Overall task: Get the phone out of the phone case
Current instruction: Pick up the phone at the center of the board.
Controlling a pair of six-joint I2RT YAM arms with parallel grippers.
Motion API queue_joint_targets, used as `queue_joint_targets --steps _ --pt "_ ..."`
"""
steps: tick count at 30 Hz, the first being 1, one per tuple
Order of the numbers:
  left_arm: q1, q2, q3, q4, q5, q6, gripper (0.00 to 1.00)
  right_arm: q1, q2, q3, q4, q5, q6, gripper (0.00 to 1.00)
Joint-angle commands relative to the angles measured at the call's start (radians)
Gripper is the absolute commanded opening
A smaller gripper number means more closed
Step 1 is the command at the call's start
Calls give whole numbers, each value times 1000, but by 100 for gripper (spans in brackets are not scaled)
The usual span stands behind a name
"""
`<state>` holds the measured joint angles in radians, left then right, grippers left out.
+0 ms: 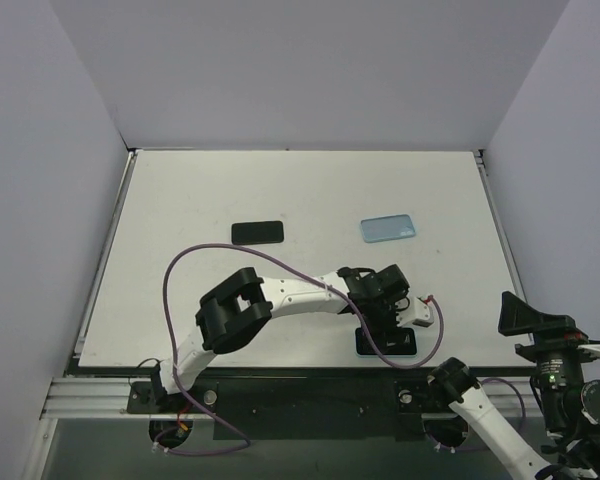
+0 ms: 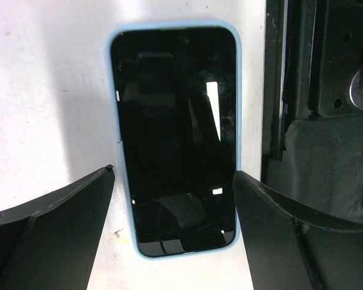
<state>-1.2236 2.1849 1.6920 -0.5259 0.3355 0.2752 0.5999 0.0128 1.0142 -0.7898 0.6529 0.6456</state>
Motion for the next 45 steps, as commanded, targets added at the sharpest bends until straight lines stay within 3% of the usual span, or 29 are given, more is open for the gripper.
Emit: queue_joint_targets --steps 1,9,16,22,27,45 --pt "-8 4 19 1 60 -2 90 18 -7 18 -11 64 -11 89" --pt "-30 7 -37 112 -44 -57 91 23 3 4 3 50 -1 89" --pt "-30 50 -51 87 -81 -38 90 24 12 -17 3 30 22 89" --pt "-19 18 -100 119 31 -70 91 24 35 -28 4 17 28 89" --pt "15 39 -52 107 177 -143 91 24 39 -23 11 16 31 89" --pt "-70 95 -118 155 -145 -186 91 24 44 -40 14 10 34 88"
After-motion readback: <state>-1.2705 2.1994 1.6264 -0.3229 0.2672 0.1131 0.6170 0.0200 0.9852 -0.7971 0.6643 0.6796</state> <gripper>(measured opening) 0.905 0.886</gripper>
